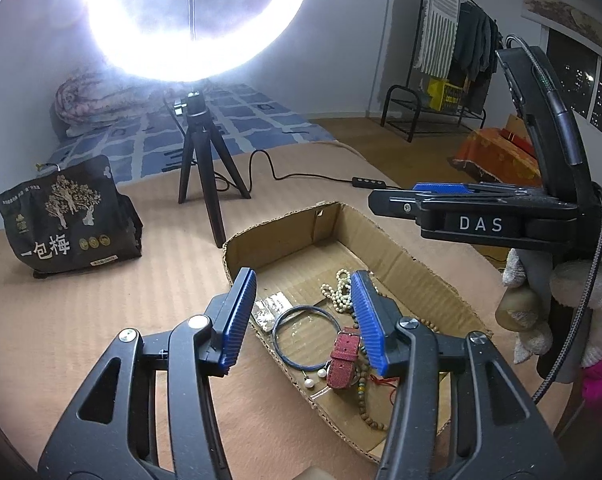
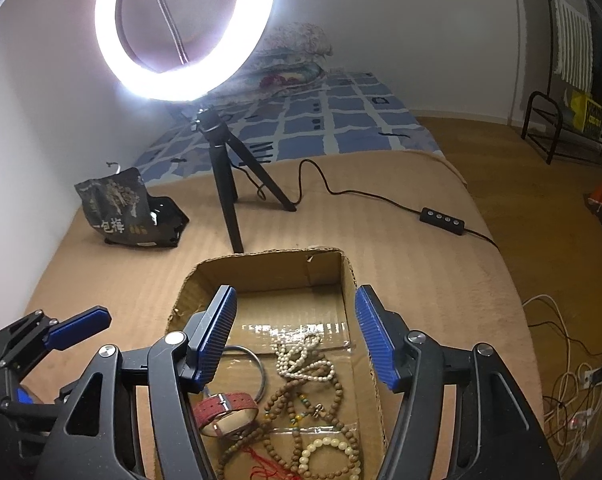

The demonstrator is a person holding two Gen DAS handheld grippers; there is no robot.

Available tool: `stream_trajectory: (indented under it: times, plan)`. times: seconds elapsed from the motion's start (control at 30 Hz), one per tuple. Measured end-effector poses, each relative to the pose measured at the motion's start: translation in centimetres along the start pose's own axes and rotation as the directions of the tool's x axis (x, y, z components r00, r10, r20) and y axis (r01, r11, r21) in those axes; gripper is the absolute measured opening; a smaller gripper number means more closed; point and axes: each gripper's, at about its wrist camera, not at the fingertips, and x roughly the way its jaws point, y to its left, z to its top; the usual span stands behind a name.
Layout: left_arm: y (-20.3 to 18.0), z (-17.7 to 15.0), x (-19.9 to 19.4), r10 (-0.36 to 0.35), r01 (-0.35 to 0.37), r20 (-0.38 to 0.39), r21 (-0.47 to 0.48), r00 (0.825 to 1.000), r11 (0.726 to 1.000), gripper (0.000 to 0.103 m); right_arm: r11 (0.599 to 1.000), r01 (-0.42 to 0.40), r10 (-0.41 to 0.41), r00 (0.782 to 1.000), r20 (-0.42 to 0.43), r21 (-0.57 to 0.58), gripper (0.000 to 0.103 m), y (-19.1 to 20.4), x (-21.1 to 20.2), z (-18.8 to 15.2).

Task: Organize jewelry

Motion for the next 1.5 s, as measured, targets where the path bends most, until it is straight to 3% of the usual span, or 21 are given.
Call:
stream_trajectory:
  times: [0.3,0.77,0.87,0.97,1.27,1.5]
  plan:
    - [-0.2,0.5,-3.3,0.018,-0.019,0.031,0.012,0.999,1.000,0.051,1.000,0.006,-0.006,1.000,0.030,-0.015,0.061,1.1,-2.6,0.6]
    - [-0.8,1.3,-11.9,0.053,-0.059,0.114,0.045,0.992,0.997,0.051,0.998,0.010,-0.004,0.995,0.100,-0.056,0.062,4.4,-9.9,0.8]
    - [-0.8,1.1,-14.2,0.060,-0.066,0.131,0.043,0.990,0.997,0.051,0.997,0.024,-0.015,0.993,0.116,-0.076,0.068,5.4,-11.7,0.4]
    - [-0.6,1.0,-16.3,0.063,-0.070,0.147,0.037,0.987,0.997,0.060,0.995,0.042,-0.029,0.990,0.139,-0.088,0.073,6.3,-13.8,-0.1]
    - [-0.8,-0.3,-22.1,0.078,-0.089,0.181,0.055,0.980,0.995,0.063,0.991,0.088,-0.069,0.980,0.186,-0.098,0.079,8.7,-19.8,-2.2]
    - [-1.2,-1.8,-25.7,0.088,-0.098,0.203,0.041,0.975,0.994,0.073,0.988,0.124,-0.103,0.971,0.216,-0.087,0.080,9.9,-23.1,-4.2]
